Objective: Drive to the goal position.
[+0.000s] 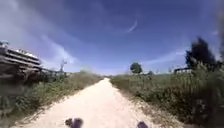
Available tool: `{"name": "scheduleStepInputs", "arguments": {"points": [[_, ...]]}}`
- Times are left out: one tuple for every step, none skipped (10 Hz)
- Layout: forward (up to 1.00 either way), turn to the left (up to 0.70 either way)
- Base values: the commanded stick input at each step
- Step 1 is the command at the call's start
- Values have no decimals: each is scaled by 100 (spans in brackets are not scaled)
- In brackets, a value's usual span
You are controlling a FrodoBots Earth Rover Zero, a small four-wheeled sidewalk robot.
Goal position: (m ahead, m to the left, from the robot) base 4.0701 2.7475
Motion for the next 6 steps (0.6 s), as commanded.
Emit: {"name": "scheduleStepInputs", "arguments": {"points": [[70, 0], [70, 0], [70, 0], [70, 0], [70, 0], [70, -16]]}}
